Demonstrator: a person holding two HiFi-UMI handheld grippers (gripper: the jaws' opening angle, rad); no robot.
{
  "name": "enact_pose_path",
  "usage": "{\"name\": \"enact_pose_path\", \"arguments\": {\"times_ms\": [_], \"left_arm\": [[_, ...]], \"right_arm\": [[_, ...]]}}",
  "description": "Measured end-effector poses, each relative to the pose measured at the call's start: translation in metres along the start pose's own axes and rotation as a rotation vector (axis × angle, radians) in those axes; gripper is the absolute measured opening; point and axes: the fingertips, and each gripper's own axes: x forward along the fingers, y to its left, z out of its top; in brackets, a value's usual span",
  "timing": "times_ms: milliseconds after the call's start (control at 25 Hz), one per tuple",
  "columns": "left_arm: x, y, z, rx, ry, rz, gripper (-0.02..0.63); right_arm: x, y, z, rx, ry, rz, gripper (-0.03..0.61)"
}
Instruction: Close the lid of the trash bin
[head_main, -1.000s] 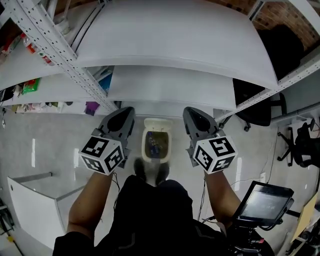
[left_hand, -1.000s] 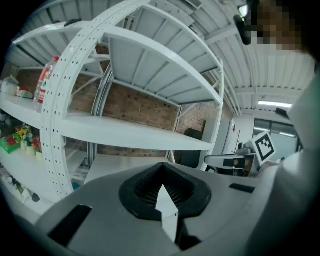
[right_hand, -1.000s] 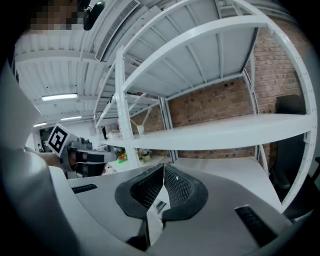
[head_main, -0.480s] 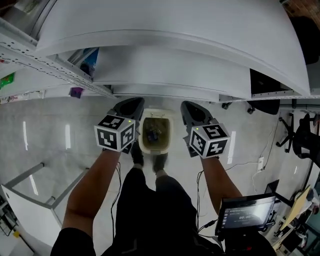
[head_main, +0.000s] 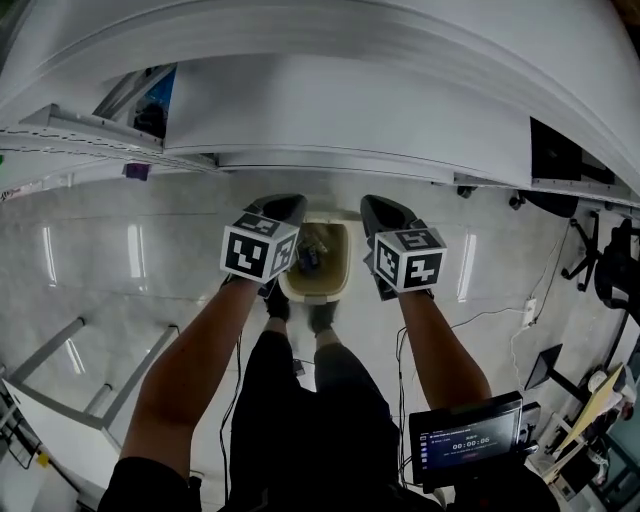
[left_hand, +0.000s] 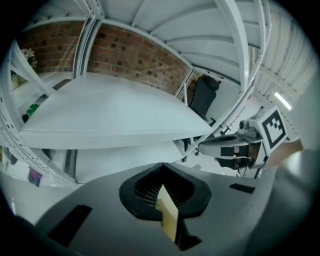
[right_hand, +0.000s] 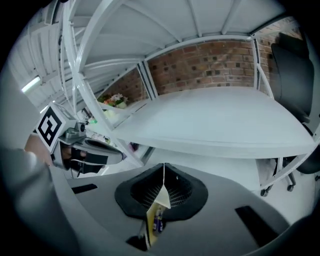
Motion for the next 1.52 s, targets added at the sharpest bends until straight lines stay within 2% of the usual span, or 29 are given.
{"name": "enact_pose_path", "arguments": {"times_ms": [80, 240, 440, 640, 760, 920, 1120, 1320, 1520], "left_arm": [[0.009, 0.001, -0.011, -0.006, 0.021, -0.002, -0.009], [0.01, -0.001, -0.019, -0.034, 0.008, -0.008, -0.009], [0.0, -0.012, -0.046, -0.024, 0.056, -0.018, -0.009], [-0.014, -0.034, -0.097, -0.071, 0.1, -0.045, -0.009], [-0.014, -0.045, -0.144, -0.086, 0.167, -0.052, -0.009], [-0.001, -0.048, -0.205, -0.088, 0.259, -0.06, -0.009], [0.026, -0.044, -0.267, -0.058, 0.335, -0.072, -0.009], [0.051, -0.027, -0.302, -0.113, 0.342, -0.042, -0.009], [0.066, -0.021, -0.314, -0.124, 0.372, -0.013, -0.009]], "right_arm": [[0.008, -0.001, -0.012, 0.002, 0.026, 0.003, 0.009], [0.007, 0.001, -0.032, 0.011, 0.041, 0.012, 0.009], [-0.004, 0.013, -0.057, 0.028, 0.066, 0.029, 0.009], [-0.028, 0.032, -0.109, 0.076, 0.127, 0.047, 0.009], [-0.036, 0.043, -0.155, 0.085, 0.193, 0.062, 0.009], [-0.031, 0.051, -0.219, 0.112, 0.284, 0.081, 0.009], [-0.014, 0.051, -0.276, 0.117, 0.363, 0.107, 0.009], [0.016, 0.041, -0.318, 0.083, 0.406, 0.088, 0.009], [0.029, 0.03, -0.34, 0.103, 0.433, 0.06, 0.009]]}}
